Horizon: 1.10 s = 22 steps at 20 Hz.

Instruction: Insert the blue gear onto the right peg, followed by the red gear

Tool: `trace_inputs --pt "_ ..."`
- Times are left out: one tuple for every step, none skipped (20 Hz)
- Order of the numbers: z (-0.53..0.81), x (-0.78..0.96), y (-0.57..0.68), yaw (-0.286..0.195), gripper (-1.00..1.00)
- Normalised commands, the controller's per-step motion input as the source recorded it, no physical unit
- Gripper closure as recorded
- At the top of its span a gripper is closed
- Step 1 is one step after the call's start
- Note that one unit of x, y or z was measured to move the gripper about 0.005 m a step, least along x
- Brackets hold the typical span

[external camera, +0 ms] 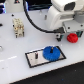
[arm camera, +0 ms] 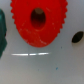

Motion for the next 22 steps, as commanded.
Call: trace_inputs --pt "0.01 0.05 0.03 0.000 -1.00" --pt "0.00 0.17 0.01 0.000 -1.00" --pt "0.00 0.18 -0.01 0.000 -1.00" --pt "0.02 0.12 0.04 0.000 -1.00" --pt "-0.02 0.05 0.03 0.000 -1.00" --pt "-0.09 -0.01 0.07 0.000 1.00" --pt "-0.02 -0.05 0.03 0.000 -1.00" --pt "0.00 -0.01 0.11 0.000 1.00" --pt "-0.02 0.00 0.05 0.000 -1.00" --pt "-0.17 -0.11 0.03 0.000 1.00" --pt "-0.06 -0.04 0.09 0.000 1.00" --pt "-0.02 0.02 0.06 0.000 1.00" --pt "-0.02 0.00 0.08 0.000 1.00" --pt "-0.01 0.00 0.11 0.000 1.00" --pt "-0.02 0.00 0.11 0.000 1.00" --pt "-0.07 -0.02 0.09 0.000 1.00" --pt "-0.04 -0.10 0.08 0.000 1.00" --pt "-0.09 -0.14 0.05 0.000 -1.00" --pt "-0.16 -0.08 0.05 0.000 -1.00" --pt "-0.11 -0.15 0.09 0.000 1.00" --pt "-0.07 -0.08 0.09 0.000 1.00" --pt "-0.04 0.00 0.08 0.000 1.00"
